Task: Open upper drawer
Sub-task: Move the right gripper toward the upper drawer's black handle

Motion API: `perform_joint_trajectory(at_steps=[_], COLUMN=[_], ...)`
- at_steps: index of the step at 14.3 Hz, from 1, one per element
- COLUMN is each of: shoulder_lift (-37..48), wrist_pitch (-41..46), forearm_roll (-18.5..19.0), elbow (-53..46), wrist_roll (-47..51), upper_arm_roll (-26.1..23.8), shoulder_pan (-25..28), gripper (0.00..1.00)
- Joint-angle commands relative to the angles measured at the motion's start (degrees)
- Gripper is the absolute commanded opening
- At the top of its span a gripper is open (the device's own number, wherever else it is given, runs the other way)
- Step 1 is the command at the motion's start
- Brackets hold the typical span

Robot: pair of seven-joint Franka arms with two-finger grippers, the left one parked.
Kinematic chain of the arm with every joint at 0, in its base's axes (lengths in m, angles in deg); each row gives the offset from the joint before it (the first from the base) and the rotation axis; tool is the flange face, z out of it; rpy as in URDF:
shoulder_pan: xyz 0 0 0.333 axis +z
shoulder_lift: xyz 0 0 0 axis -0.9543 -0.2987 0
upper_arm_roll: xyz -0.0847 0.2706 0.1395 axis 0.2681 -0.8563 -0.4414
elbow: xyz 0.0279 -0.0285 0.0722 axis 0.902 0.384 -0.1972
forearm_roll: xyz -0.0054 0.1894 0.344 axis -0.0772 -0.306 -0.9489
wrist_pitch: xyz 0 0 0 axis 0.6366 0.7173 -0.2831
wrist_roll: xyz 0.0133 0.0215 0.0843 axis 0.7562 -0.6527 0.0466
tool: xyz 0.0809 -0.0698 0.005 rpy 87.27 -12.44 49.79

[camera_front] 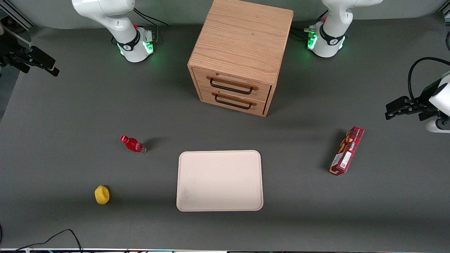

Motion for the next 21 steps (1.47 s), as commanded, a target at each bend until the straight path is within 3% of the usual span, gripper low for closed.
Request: perform_joint_trajectory(at_steps=[1, 5, 7, 10, 13, 19, 21], shoulder_lift=[-0.42, -0.86, -1.12, -2.52, -8.04, -22.54, -28.95], wrist_pitch=[2.00, 2.27, 2.36, 2.27, 2.35, -0.09, -4.03], forearm_roll=[0.40, 0.31, -0.04, -4.95, -12.76, -24.11, -24.04], elbow=[-1.44, -2.14, -2.23, -4.95, -10.29, -14.09, -14.10], wrist_roll=[-0.03, 0.05, -0.04, -2.94, -3.46, -24.88, -33.31], upper_arm_roll=[-0.75, -0.84, -3.81, -10.93, -13.75, -25.78, -30.09], shoulder_pan=[-0.59, -0.42, 0.02, -0.42, -0.16, -0.33, -0.24], gripper=[1.00, 1.00, 1.00, 1.00, 1.00, 1.00, 1.00])
